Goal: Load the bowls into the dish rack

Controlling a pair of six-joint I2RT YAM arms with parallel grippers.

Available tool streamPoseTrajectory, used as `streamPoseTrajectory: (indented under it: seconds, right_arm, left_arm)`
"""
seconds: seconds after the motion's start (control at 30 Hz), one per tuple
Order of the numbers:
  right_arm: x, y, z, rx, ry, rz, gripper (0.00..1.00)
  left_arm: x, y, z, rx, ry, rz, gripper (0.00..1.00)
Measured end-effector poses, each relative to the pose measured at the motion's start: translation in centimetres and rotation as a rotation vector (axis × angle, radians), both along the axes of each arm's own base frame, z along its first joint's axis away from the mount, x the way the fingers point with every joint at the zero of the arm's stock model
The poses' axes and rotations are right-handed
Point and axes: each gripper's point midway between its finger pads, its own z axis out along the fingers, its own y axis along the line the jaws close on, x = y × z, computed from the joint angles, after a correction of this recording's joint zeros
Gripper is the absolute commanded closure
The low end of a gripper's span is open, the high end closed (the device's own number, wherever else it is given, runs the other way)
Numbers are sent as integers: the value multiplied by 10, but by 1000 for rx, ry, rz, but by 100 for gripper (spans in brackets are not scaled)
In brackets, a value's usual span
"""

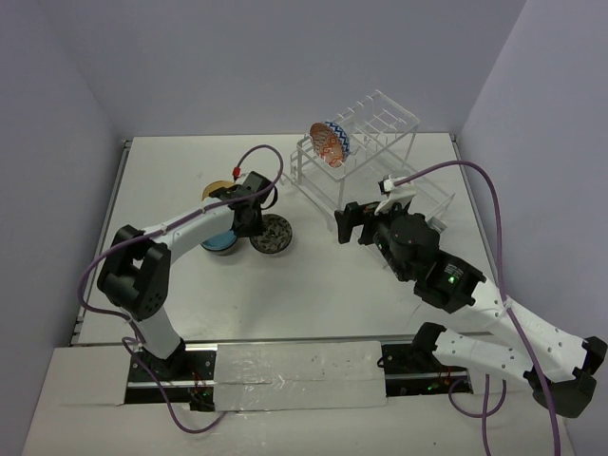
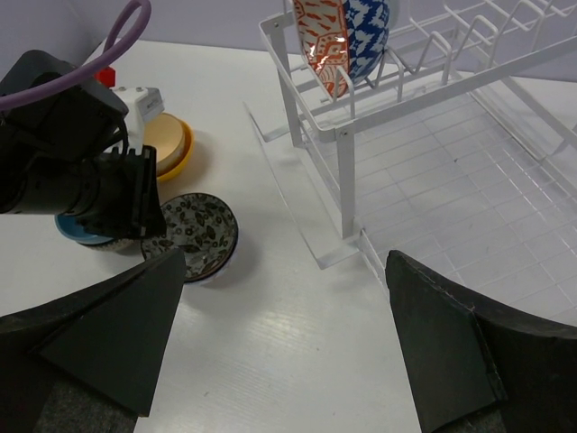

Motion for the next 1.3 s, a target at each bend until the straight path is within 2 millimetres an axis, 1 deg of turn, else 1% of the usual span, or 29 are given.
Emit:
streamPoseTrajectory:
  seconds: [0.07,0.1,0.17,0.2,0.37,0.47,0.57,0.67,0.83,1.0,1.17,1.3]
  right_arm:
    - [0,0,0,-1,1,0,1]
    - [0,0,0,-1,1,0,1]
    - [0,0,0,-1,1,0,1]
    - [0,0,0,0,1,0,1]
    - [0,1,-1,2,2,5,1]
    - [-1,5,-2,8,10,20,1]
    - [-1,12,-7,12,32,40,2]
    - [0,21,-15,9,59,63,3]
    - [0,35,-25,24,108,97,4]
    - [3,54,-20,68,157,123,5]
    - [13,82,-11,97,229,143,10]
    - [24,106,-11,97,290,151,12]
  left_arm:
    - [0,0,0,2,1,1,79]
    - [0,1,0,4,0,0,85]
    - [1,-1,1,0,-1,-2,93]
    - [1,-2,2,-4,-2,-4,100]
    - [9,-11,14,-41,-34,-12,100]
    - [9,-10,16,-41,-37,-13,100]
    - [7,-8,23,-41,-45,-21,100]
    - [7,-9,40,-67,-86,-25,100]
    - [3,-6,74,-134,-194,-34,100]
    - [-5,0,99,-187,-295,-49,100]
    - [-13,6,129,-242,-405,-66,100]
    - [-19,9,150,-287,-489,-85,100]
